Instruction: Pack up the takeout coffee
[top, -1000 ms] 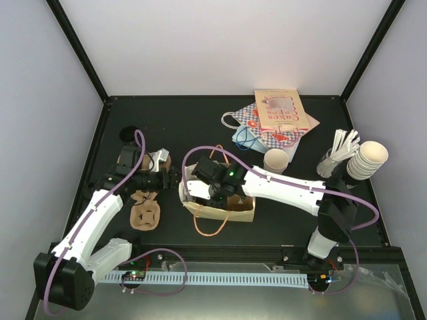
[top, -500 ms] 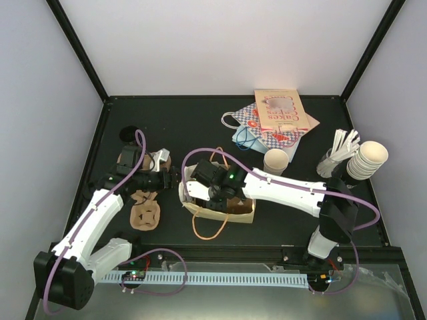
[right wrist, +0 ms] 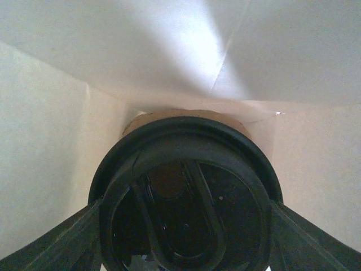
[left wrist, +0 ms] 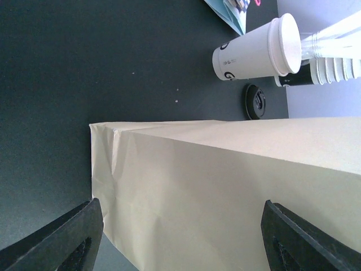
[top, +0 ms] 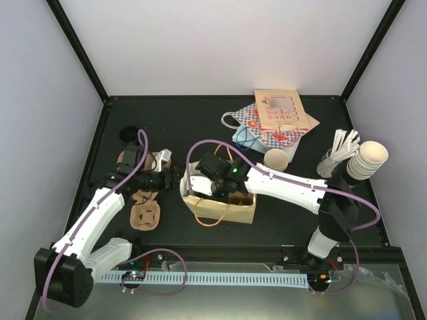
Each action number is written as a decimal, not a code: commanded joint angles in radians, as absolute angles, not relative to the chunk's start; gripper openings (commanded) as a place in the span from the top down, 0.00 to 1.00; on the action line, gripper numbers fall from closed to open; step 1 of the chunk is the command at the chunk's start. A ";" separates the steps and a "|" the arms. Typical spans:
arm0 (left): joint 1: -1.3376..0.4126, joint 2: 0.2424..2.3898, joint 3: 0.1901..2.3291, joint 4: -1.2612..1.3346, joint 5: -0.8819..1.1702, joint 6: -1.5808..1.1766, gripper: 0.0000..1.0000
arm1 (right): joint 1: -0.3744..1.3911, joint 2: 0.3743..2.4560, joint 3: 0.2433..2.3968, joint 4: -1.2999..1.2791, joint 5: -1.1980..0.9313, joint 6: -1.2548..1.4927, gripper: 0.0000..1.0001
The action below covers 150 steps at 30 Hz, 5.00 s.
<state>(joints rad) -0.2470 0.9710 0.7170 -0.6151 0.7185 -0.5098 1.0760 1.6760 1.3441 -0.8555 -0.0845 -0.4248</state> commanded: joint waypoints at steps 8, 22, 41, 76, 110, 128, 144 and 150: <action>-0.265 0.978 0.728 -0.594 0.726 -0.523 0.21 | 1.084 1.759 1.262 -0.999 -0.034 -0.390 0.46; -0.275 0.977 0.726 -0.591 0.716 -0.532 0.21 | 1.098 1.698 1.247 -0.936 0.092 -0.380 0.46; -0.293 0.964 0.724 -0.591 0.706 -0.544 0.21 | 1.060 1.725 1.262 -1.004 -0.182 -0.372 0.46; -0.298 0.970 0.736 -0.593 0.703 -0.544 0.21 | 1.036 1.723 1.277 -1.014 -0.126 -0.349 0.44; -0.298 0.984 0.778 -0.632 0.675 -0.514 0.21 | 1.047 1.695 1.257 -1.004 -0.066 -0.351 0.42; -0.298 0.965 0.777 -0.645 0.669 -0.512 0.21 | 1.026 1.796 1.329 -1.125 -0.099 -0.302 0.42; -0.336 0.971 0.742 -0.589 0.678 -0.558 0.20 | 1.031 1.831 1.392 -1.161 -0.016 -0.259 0.42; -0.346 0.977 0.742 -0.580 0.677 -0.564 0.20 | 1.032 1.831 1.388 -1.163 -0.010 -0.259 0.42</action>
